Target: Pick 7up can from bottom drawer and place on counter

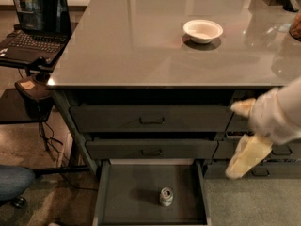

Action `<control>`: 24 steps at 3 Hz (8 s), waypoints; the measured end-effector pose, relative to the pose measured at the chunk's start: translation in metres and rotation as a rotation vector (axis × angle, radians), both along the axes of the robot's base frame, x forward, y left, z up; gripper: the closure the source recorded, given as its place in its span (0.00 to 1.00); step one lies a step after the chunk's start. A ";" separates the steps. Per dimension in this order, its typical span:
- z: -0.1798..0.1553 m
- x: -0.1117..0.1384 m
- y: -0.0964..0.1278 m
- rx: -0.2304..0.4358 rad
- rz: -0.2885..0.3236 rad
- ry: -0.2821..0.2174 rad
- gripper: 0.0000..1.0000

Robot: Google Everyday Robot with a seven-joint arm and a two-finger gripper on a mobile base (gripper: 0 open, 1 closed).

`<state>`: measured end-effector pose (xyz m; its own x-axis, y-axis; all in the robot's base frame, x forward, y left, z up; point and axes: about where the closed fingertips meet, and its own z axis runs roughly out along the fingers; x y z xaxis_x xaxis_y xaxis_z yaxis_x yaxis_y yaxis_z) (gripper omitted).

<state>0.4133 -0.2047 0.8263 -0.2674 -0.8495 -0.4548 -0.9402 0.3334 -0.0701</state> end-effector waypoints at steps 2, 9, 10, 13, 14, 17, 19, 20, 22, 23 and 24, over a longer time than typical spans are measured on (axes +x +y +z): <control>-0.198 -0.052 0.002 0.111 -0.064 0.212 0.00; -0.409 -0.009 0.015 0.322 -0.166 0.307 0.00; -0.446 0.021 0.042 0.334 -0.156 0.197 0.00; -0.450 0.057 0.034 0.332 -0.292 0.085 0.00; -0.450 0.057 0.034 0.332 -0.292 0.085 0.00; -0.528 0.055 0.085 0.319 -0.375 0.004 0.00; -0.548 0.083 0.080 0.278 -0.458 -0.091 0.00; -0.548 0.083 0.080 0.278 -0.457 -0.091 0.00; -0.634 0.081 0.126 0.268 -0.370 -0.033 0.00; -0.634 0.081 0.126 0.268 -0.370 -0.033 0.00; -0.634 0.081 0.126 0.268 -0.370 -0.033 0.19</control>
Offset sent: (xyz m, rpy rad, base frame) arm -0.0806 -0.0071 -0.3125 0.0176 0.3545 -0.0701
